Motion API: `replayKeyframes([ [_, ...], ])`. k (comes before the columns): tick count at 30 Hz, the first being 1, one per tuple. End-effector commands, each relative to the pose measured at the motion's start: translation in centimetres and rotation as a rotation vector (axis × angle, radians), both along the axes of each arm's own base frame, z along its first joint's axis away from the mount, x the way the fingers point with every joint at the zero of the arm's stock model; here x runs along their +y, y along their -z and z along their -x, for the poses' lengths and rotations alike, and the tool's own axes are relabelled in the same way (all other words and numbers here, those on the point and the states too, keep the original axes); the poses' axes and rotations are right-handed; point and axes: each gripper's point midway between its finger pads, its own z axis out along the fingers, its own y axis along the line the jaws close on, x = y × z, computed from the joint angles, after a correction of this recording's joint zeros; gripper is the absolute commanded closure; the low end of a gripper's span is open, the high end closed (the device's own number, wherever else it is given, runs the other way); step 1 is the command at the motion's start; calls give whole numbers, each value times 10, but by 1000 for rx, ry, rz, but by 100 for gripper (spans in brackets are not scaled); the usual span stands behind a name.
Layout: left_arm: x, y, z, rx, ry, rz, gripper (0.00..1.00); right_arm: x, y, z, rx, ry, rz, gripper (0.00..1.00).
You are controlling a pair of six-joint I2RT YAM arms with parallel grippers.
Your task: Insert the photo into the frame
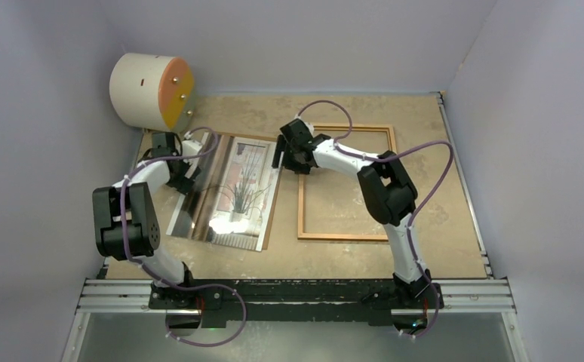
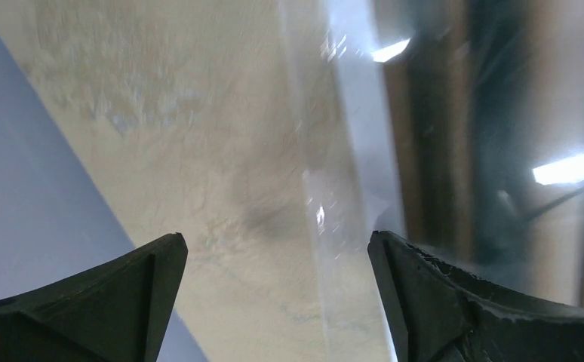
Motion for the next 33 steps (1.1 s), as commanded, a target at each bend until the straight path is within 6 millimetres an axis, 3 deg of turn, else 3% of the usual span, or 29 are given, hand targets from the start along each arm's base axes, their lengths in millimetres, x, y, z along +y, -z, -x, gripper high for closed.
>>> replayKeyframes([
  [1,-37,9,-3,-5,96,5,0,8,-4,-22,-17,22,-50,23],
  [5,-52,16,3,26,130,28,1,18,-8,-33,-13,24,-121,24],
  [12,-56,22,15,55,173,40,3,25,-7,-53,-7,54,-203,25],
  [16,-56,-12,1,-4,180,86,3,30,-7,-58,-12,55,-221,26],
  [19,-24,-59,-25,-111,116,96,2,28,-8,-60,-18,60,-211,27],
  [22,18,-79,-42,-169,23,27,2,25,-8,-60,-19,67,-198,27],
  [24,40,-75,-47,-180,-37,-43,2,23,-6,-57,-15,71,-194,27],
  [26,50,-63,-48,-173,-72,-78,3,20,-4,-53,-13,75,-197,27],
  [33,46,-19,-43,-127,-122,-34,4,15,0,-44,-1,80,-200,27],
])
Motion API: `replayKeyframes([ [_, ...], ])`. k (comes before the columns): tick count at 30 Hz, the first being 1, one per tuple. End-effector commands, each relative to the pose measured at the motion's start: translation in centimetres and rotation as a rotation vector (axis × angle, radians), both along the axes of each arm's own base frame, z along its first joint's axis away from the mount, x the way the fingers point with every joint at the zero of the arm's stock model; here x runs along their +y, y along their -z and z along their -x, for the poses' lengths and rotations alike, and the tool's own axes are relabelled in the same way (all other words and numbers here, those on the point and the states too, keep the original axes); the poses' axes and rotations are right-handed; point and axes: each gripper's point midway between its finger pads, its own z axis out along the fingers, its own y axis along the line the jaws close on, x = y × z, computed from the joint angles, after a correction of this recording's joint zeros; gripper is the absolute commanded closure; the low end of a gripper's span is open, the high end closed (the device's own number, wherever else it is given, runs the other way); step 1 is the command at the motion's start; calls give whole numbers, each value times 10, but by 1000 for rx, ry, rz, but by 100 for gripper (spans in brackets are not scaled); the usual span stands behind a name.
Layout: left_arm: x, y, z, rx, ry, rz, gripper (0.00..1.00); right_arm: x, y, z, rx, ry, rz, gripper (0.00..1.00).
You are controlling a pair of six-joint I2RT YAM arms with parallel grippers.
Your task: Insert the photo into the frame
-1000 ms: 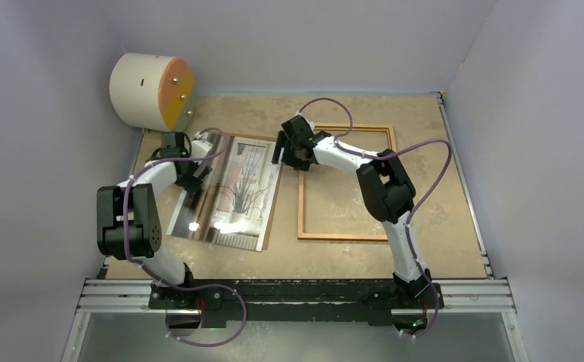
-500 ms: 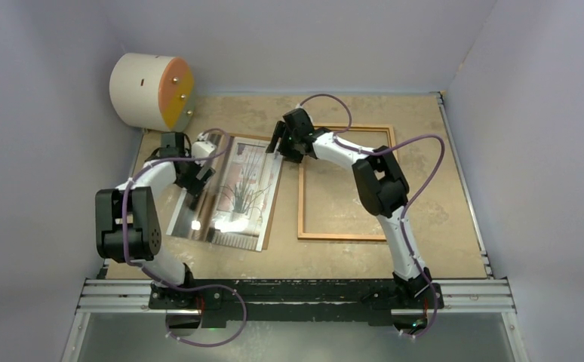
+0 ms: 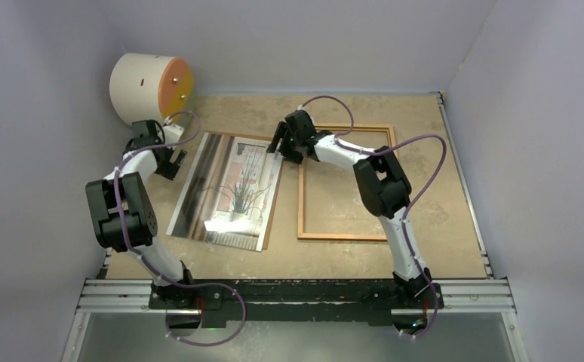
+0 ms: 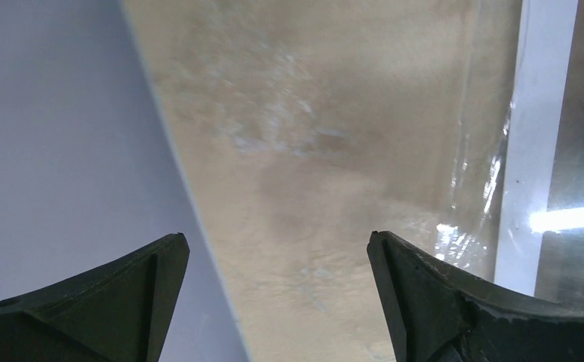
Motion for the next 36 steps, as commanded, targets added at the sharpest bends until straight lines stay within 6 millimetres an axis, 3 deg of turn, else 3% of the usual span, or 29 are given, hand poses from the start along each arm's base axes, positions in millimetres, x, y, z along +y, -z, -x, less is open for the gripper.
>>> replayKeyframes([
  [1,-4,27,3,29,-32,31,4,-13,7,14,51,18,27,27],
  [8,-20,54,7,85,-12,83,4,-22,13,18,89,48,-35,27],
  [15,-66,69,24,188,114,231,4,-20,8,23,100,41,-86,27],
  [21,-89,71,41,237,192,307,4,-21,5,26,107,45,-109,28],
  [28,-86,71,45,226,199,270,4,-22,-3,26,105,57,-138,28],
  [36,-81,84,50,248,191,177,5,-3,-57,16,-1,5,-298,33],
])
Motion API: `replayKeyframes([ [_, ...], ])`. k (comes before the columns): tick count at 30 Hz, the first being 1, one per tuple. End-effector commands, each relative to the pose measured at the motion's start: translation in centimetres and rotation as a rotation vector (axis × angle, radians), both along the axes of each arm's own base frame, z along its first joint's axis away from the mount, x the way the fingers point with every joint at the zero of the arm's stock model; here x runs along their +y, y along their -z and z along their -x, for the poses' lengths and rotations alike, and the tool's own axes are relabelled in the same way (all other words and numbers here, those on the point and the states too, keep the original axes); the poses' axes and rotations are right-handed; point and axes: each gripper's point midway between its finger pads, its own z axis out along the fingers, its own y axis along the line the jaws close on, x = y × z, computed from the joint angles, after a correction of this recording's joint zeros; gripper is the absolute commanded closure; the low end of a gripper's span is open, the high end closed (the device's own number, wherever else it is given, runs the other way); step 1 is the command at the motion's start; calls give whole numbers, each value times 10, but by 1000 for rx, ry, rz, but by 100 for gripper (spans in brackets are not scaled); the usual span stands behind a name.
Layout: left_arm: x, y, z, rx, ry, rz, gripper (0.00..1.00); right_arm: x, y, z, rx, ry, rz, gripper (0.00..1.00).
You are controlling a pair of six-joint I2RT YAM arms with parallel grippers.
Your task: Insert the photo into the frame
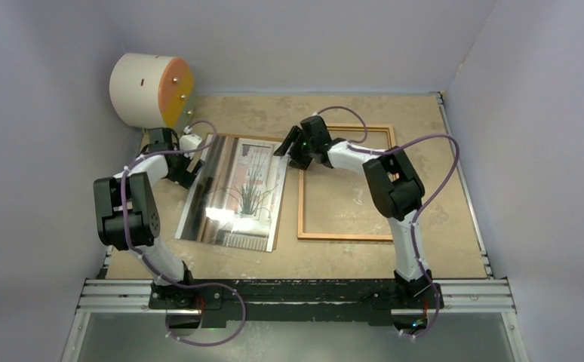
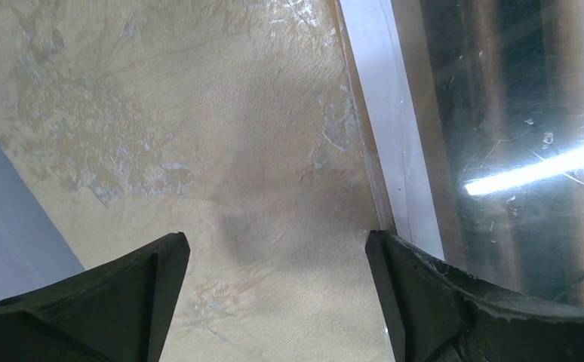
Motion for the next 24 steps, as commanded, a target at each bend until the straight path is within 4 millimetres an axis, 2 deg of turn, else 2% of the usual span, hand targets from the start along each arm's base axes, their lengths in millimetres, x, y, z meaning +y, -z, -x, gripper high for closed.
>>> replayKeyframes([
  [1,-14,33,34,139,37,-5,5,17,-63,-3,-109,-37,-130,34],
  [3,-14,35,35,144,44,-13,5,19,-79,-8,-157,-37,-148,34],
  [7,-14,37,36,153,50,-27,5,25,-100,-8,-204,-62,-158,37],
  [15,-17,38,37,164,66,-29,5,39,-120,3,-256,-131,-231,37],
  [17,-17,39,38,167,67,-30,5,43,-120,7,-248,-152,-244,37],
  [20,-16,40,39,174,67,-36,5,35,-105,8,-208,-133,-177,36],
  [24,-16,40,39,174,68,-35,5,42,-102,15,-203,-147,-258,39],
])
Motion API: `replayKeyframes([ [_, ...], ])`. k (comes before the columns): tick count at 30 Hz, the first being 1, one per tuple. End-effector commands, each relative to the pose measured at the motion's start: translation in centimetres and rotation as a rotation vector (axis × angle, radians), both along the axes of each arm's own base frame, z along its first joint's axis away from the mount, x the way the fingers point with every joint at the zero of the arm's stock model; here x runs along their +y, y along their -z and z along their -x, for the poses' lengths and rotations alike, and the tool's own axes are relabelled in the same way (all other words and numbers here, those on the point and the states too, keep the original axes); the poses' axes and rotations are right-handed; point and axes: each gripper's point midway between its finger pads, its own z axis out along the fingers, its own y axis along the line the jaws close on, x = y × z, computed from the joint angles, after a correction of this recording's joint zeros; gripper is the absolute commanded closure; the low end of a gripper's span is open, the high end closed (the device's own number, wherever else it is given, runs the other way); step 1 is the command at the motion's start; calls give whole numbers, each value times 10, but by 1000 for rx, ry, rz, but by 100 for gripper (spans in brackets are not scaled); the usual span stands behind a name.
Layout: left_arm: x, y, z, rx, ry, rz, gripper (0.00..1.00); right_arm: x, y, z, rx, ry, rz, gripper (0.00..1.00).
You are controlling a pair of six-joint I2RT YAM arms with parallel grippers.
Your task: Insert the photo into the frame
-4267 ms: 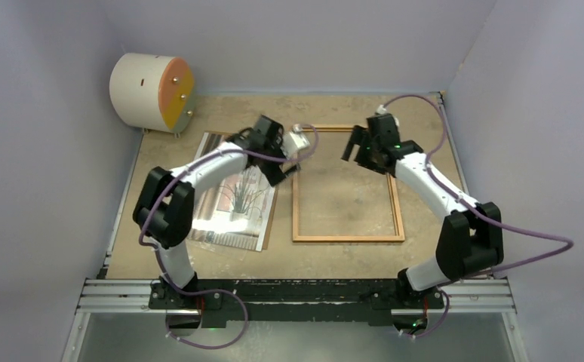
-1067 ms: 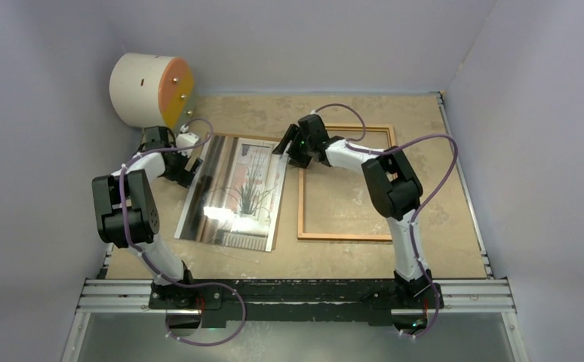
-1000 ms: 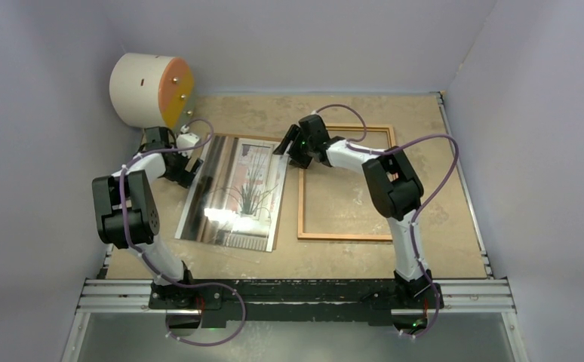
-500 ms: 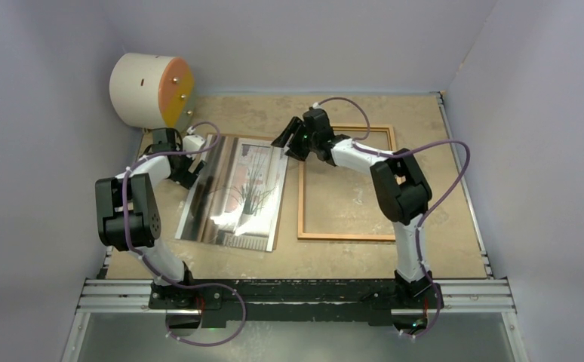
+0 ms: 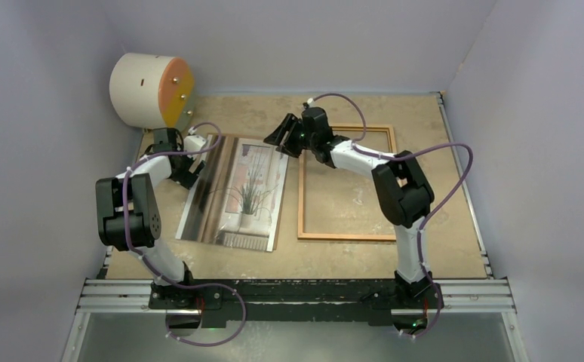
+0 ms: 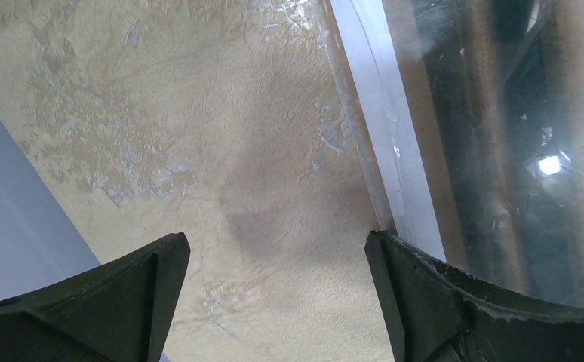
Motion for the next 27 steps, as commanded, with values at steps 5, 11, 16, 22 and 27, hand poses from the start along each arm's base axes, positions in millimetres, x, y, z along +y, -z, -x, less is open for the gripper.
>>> replayKeyframes([
  [5,-14,41,41,183,33,34,5,30,-15,24,4,-125,-141,45],
  [11,0,16,24,141,10,11,3,24,-30,27,-18,-153,-95,99],
  [16,20,-46,-3,46,-23,-2,0,-31,-65,6,-102,-126,39,100],
  [22,-21,-93,-18,-16,74,39,0,-154,-49,5,-12,-49,237,100],
  [27,-89,-82,-23,-6,196,27,0,-239,-6,23,118,32,400,100],
])
